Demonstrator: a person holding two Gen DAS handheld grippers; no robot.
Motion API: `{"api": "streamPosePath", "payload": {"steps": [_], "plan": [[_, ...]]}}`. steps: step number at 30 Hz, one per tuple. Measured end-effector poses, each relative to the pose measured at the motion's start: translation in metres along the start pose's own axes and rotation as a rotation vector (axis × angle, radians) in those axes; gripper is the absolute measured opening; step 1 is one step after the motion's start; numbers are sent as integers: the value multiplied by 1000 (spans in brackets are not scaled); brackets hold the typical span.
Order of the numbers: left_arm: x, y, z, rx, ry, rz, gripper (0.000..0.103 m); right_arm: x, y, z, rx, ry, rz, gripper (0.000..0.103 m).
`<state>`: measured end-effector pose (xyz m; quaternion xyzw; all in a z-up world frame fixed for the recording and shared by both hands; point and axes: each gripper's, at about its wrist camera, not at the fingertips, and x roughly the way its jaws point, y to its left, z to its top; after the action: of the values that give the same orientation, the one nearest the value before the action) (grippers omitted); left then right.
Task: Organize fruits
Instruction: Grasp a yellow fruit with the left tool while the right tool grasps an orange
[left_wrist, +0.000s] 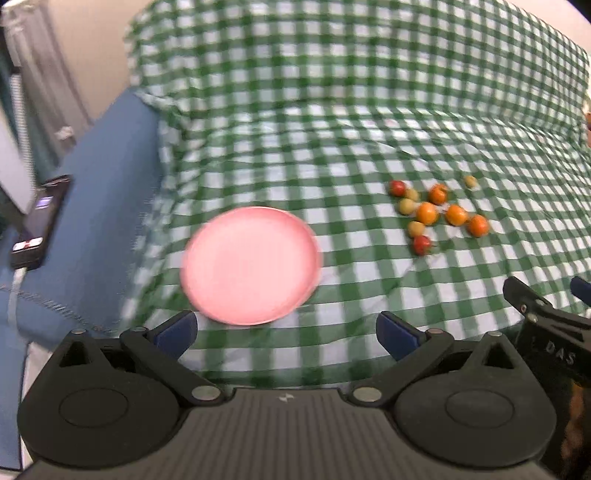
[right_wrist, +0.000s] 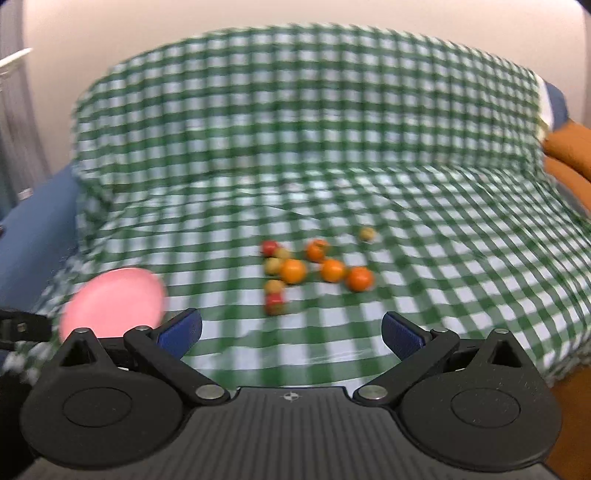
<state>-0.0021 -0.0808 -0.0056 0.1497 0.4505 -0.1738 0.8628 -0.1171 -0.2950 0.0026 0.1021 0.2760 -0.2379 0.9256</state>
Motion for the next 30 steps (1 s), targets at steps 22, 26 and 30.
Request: {"api": "streamPosePath", "payload": {"steps": [22, 26, 30], "plan": [[243, -134, 119, 100, 308, -120, 103, 266, -120, 6, 143, 351, -85, 102], [274, -149, 130, 98, 337, -121, 103, 299, -110, 3, 66, 350, -161, 102], [306, -151, 132, 85, 423, -120, 103, 307, -111, -6, 151, 286, -215, 102]]}}
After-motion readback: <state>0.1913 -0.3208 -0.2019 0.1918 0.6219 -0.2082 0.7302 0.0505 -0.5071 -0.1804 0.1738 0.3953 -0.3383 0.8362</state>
